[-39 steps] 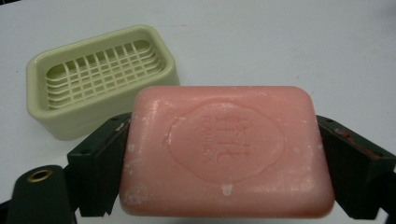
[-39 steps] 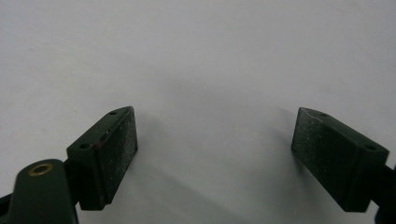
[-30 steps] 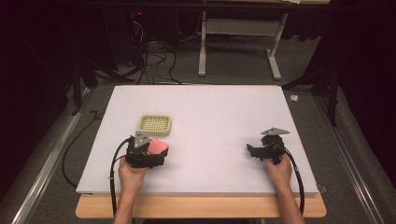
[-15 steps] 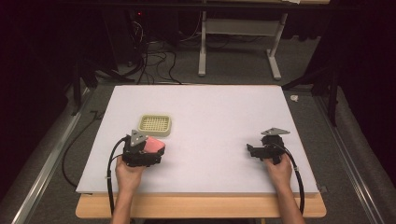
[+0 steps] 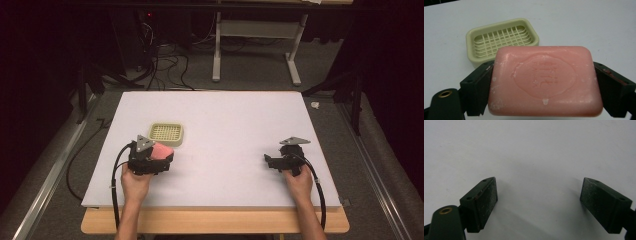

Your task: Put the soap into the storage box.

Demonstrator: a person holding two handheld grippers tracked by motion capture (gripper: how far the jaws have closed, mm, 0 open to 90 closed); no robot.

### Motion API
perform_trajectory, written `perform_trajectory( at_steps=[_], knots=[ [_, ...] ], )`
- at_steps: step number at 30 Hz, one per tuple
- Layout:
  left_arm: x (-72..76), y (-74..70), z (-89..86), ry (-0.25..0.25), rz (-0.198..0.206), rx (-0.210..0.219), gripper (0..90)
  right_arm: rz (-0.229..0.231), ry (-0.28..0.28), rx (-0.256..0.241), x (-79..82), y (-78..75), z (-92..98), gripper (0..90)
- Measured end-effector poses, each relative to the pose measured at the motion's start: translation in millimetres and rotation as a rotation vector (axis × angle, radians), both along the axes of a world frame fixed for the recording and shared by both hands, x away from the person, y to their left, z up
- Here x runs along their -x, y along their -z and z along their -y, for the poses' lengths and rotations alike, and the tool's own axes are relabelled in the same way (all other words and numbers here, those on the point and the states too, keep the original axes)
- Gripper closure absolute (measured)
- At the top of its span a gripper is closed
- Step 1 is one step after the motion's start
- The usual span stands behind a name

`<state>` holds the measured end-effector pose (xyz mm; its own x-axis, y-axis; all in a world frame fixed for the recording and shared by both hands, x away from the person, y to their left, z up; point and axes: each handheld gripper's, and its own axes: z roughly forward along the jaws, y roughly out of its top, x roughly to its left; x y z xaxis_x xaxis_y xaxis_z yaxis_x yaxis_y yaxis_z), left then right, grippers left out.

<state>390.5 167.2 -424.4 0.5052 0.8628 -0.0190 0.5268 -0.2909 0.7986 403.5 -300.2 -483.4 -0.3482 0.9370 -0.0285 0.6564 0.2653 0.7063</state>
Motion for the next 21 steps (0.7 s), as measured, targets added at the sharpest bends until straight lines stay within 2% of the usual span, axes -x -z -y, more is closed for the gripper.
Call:
perform_trajectory(
  at_steps=[9,19,21],
  knots=[
    [-10.5,-2.7,2.0,-0.018,-0.007,-0.016,13.8,0.000,0.000,0.000,0.0,0.0,0.0,15.0],
    [-23.4,-3.0,5.3,-0.025,-0.011,-0.019,13.8,0.001,-0.001,0.001,0.0,0.0,0.0,15.0],
    [-26.7,-4.3,3.0,-0.032,-0.016,-0.008,13.8,0.000,0.000,0.000,0.0,0.0,0.0,15.0]
  ],
)
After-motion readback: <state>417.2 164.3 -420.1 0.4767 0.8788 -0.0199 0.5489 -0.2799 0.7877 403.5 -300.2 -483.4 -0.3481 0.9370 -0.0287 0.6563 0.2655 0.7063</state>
